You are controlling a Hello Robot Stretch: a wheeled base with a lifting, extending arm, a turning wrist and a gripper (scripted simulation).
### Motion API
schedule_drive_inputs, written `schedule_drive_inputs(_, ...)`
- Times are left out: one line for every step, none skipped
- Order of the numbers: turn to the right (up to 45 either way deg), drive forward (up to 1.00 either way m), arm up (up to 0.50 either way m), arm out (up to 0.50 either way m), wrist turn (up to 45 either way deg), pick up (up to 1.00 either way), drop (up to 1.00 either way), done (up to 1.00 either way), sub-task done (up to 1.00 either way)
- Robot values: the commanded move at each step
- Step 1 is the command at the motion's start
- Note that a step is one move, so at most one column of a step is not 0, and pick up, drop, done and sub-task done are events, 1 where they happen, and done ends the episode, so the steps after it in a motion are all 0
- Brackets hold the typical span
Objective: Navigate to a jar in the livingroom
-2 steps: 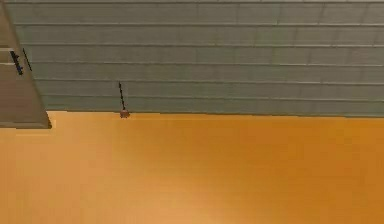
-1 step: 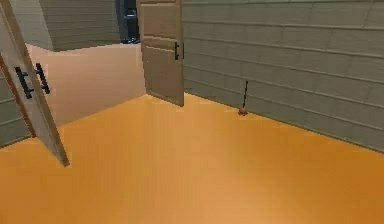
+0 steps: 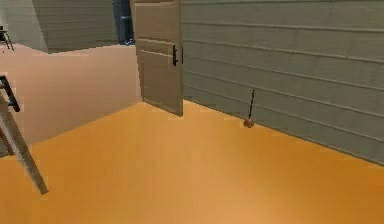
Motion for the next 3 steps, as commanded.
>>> schedule_drive_inputs(-21.0,0.00,0.00,0.00,0.0,0.00,0.00,0.00,0.00)
schedule_drive_inputs(0.0,1.00,0.00,0.00,0.0,0.00,0.00,0.00,0.00)
schedule_drive_inputs(-3.0,0.00,0.00,0.00,0.0,0.00,0.00,0.00,0.00)
